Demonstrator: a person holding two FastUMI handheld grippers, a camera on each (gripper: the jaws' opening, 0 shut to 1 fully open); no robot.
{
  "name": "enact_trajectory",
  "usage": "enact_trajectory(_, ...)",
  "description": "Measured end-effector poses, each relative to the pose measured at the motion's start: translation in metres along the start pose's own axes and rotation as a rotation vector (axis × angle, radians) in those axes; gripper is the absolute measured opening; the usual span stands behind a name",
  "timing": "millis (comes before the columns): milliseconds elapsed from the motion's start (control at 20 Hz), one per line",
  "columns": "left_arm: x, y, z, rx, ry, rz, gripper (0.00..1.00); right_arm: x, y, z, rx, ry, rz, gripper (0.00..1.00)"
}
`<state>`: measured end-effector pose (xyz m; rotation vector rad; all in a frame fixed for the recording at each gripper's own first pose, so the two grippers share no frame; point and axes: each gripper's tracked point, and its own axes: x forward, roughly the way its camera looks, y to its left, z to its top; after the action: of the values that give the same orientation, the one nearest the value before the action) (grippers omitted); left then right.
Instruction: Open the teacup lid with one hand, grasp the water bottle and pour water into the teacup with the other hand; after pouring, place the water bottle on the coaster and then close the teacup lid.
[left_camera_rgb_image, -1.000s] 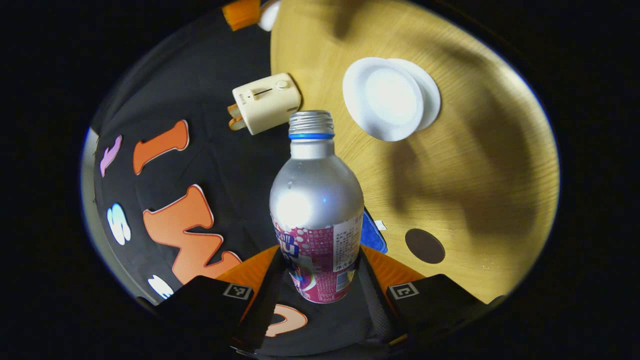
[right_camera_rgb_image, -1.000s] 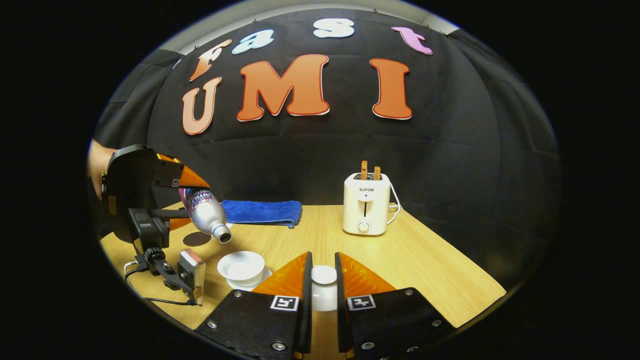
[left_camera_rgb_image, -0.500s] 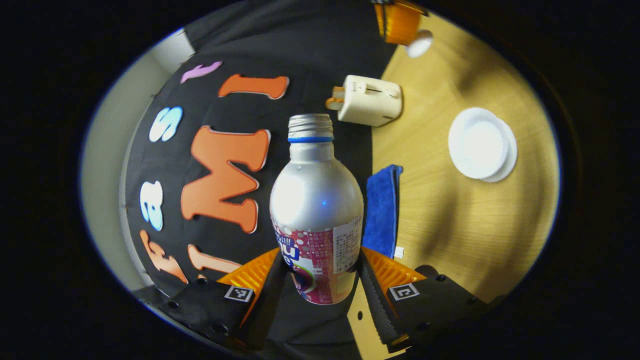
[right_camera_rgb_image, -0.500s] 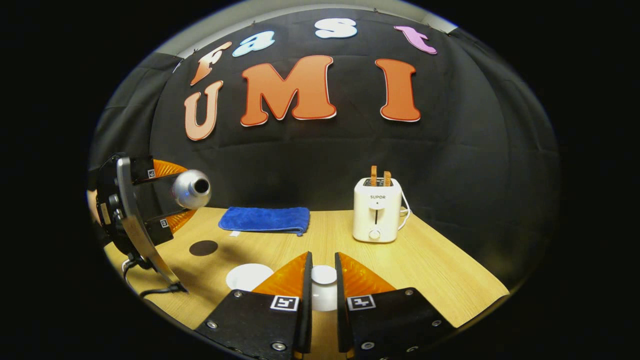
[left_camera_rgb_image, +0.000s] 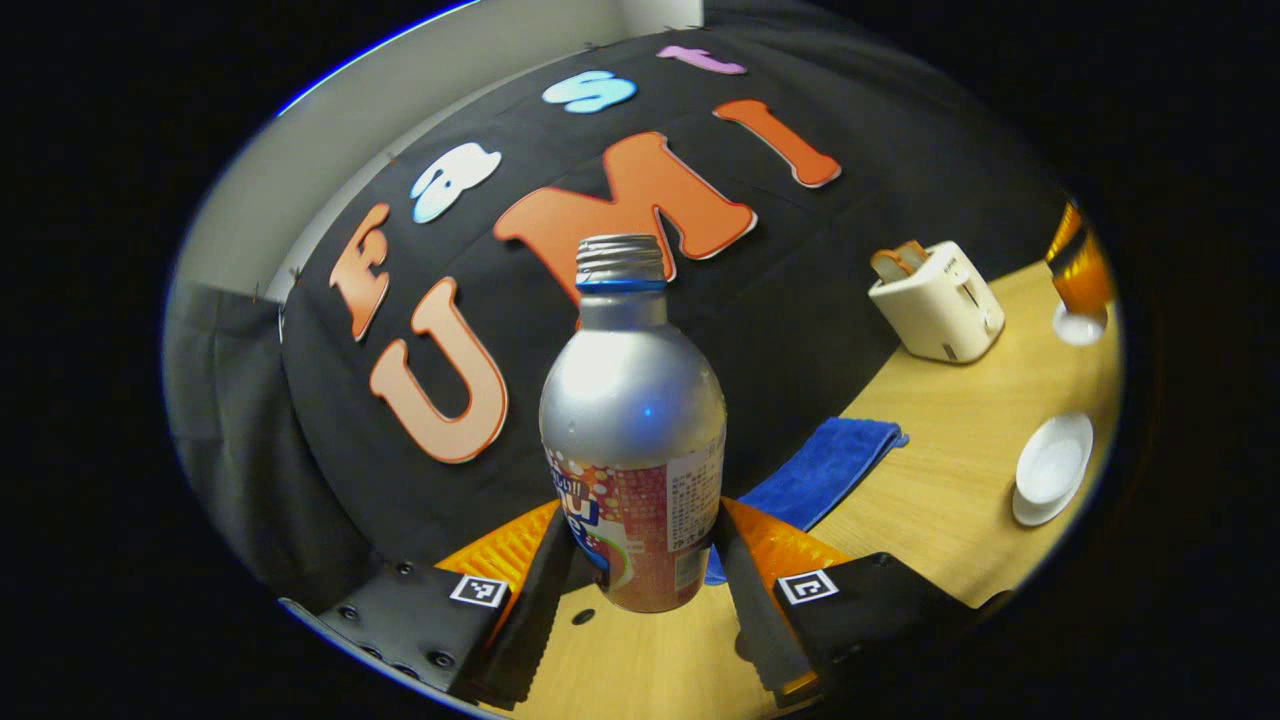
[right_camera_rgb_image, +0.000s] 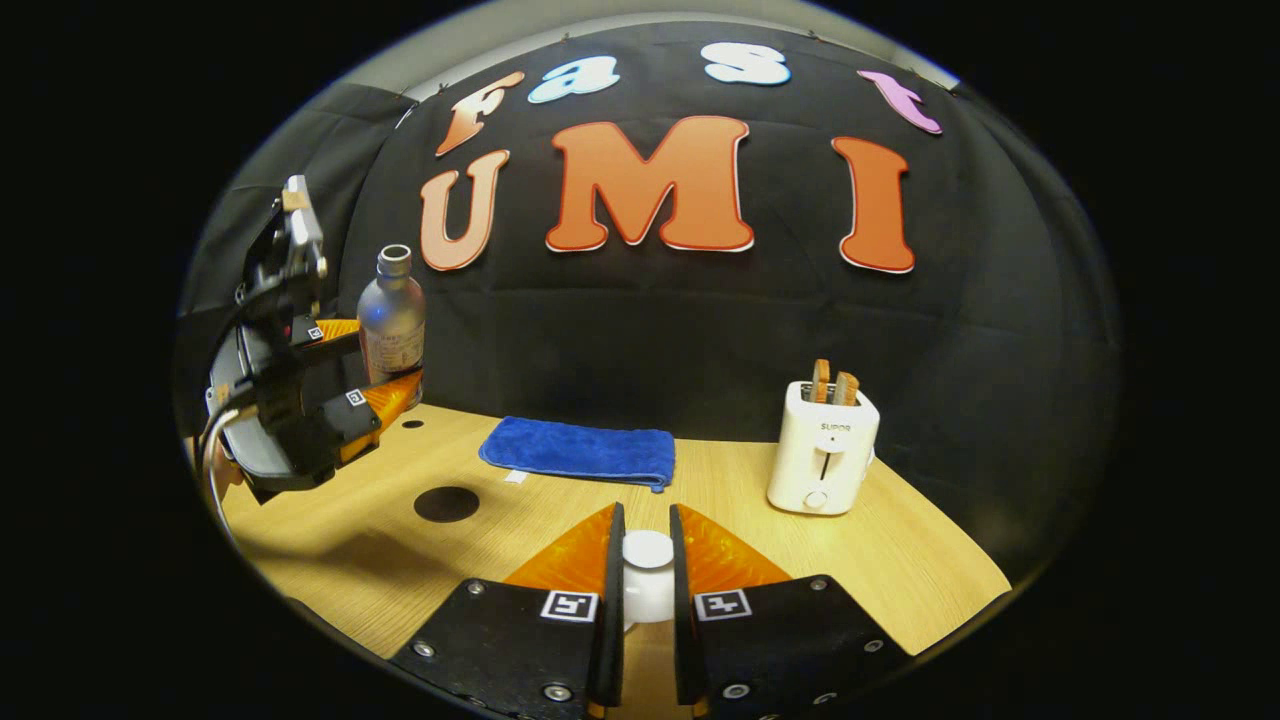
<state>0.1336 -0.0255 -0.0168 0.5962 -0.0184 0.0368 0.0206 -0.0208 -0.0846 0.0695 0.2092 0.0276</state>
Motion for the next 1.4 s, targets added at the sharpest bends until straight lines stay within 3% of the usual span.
enact_trajectory(250,0.008,-0.006,-0.019,-0.288,0.155,-0.040,0.81,0.013,0.024,-0.008,-0.035,0.026,0.033,0.21)
enact_trajectory(450,0.019,-0.019,-0.028,-0.406,0.213,-0.067,0.81,0.023,0.037,-0.019,-0.049,0.049,0.059,0.21)
enact_trajectory(650,0.026,-0.027,-0.040,-0.445,0.236,-0.084,0.82,0.035,0.045,-0.038,-0.071,0.076,0.074,0.21)
enact_trajectory(700,0.026,-0.030,-0.044,-0.450,0.239,-0.083,0.82,0.036,0.047,-0.044,-0.076,0.082,0.078,0.17)
enact_trajectory(900,0.023,-0.035,-0.057,-0.469,0.261,-0.095,0.82,0.043,0.053,-0.064,-0.087,0.106,0.088,0.21)
enact_trajectory(1400,0.033,-0.050,-0.066,-0.512,0.271,-0.110,0.82,0.046,0.045,-0.072,-0.115,0.078,0.068,0.22)
